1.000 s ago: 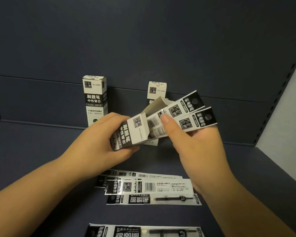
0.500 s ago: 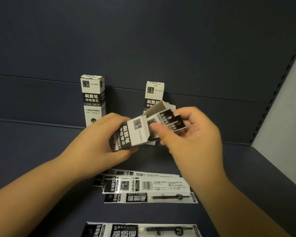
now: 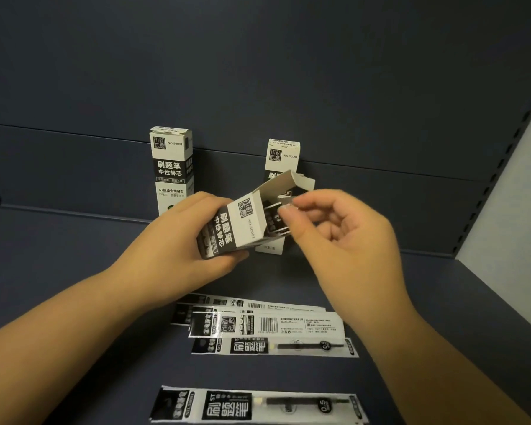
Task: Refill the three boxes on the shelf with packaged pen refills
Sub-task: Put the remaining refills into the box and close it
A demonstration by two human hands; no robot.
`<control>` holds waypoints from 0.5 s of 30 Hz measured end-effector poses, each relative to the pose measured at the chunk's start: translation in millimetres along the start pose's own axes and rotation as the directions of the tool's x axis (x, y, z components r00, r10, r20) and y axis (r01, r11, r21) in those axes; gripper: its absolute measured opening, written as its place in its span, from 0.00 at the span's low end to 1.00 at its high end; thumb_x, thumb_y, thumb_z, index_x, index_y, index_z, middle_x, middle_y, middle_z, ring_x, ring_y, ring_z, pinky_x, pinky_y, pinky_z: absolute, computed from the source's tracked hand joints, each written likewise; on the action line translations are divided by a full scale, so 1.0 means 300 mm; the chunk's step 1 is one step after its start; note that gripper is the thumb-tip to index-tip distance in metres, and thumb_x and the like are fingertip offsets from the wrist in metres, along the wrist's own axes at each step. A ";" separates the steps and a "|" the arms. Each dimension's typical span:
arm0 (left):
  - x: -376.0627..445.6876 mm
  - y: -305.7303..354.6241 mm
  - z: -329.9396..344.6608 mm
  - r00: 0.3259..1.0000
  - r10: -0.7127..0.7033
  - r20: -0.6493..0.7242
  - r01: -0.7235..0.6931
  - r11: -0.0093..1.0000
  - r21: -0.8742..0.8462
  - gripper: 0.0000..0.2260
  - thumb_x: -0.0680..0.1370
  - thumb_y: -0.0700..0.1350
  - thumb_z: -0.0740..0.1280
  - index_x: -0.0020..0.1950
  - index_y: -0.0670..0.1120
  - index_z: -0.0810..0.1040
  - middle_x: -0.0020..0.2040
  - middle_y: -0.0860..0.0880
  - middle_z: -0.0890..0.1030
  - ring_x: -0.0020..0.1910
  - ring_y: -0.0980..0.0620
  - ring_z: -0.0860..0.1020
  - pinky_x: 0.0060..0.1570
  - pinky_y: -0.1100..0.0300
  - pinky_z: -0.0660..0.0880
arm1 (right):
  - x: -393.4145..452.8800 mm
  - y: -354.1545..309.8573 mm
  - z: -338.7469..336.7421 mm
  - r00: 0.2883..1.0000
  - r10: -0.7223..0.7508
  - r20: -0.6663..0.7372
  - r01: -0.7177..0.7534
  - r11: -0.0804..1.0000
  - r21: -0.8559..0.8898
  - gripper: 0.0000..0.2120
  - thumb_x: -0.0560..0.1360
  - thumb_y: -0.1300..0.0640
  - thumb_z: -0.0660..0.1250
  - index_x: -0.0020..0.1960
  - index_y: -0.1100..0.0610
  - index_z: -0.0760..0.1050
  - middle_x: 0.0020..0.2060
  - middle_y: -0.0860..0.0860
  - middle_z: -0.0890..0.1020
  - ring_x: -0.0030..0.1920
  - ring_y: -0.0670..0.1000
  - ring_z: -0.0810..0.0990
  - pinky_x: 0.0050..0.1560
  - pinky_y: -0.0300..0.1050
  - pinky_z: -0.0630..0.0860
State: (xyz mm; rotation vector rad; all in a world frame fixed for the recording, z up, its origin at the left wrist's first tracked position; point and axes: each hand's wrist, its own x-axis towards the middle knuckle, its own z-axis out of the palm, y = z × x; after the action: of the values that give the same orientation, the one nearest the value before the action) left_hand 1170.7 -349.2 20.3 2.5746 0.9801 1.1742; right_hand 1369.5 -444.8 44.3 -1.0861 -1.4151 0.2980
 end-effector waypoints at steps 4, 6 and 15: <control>-0.002 0.005 0.006 1.000 0.012 0.009 -0.012 1.000 0.005 0.23 0.69 0.59 0.73 0.63 0.59 0.74 0.53 0.64 0.75 0.54 0.62 0.76 0.50 0.59 0.76 | 0.004 0.006 -0.002 0.998 -0.017 0.063 0.020 0.999 -0.045 0.05 0.75 0.57 0.74 0.44 0.47 0.84 0.30 0.45 0.81 0.29 0.42 0.74 0.36 0.32 0.74; 0.000 0.006 0.010 1.000 0.022 0.016 -0.022 1.000 0.019 0.23 0.70 0.59 0.73 0.63 0.59 0.74 0.53 0.64 0.75 0.53 0.62 0.76 0.50 0.58 0.76 | 0.002 0.003 0.001 0.995 -0.004 0.098 0.009 0.999 -0.047 0.06 0.74 0.59 0.75 0.43 0.47 0.84 0.27 0.39 0.79 0.29 0.40 0.75 0.35 0.30 0.72; 0.004 0.004 0.005 1.000 0.025 0.017 -0.025 0.999 0.027 0.23 0.71 0.59 0.73 0.64 0.58 0.74 0.54 0.62 0.76 0.54 0.62 0.76 0.50 0.57 0.77 | 0.004 0.019 0.002 0.981 -0.126 0.151 0.147 0.980 -0.133 0.10 0.75 0.60 0.74 0.47 0.44 0.84 0.40 0.46 0.84 0.34 0.55 0.76 0.36 0.44 0.78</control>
State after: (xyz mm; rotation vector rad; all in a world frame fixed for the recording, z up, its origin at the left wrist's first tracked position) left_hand 1173.0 -349.3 20.4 2.6209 0.9702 1.1510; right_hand 1371.7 -440.7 40.7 -1.0951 -1.6510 0.1784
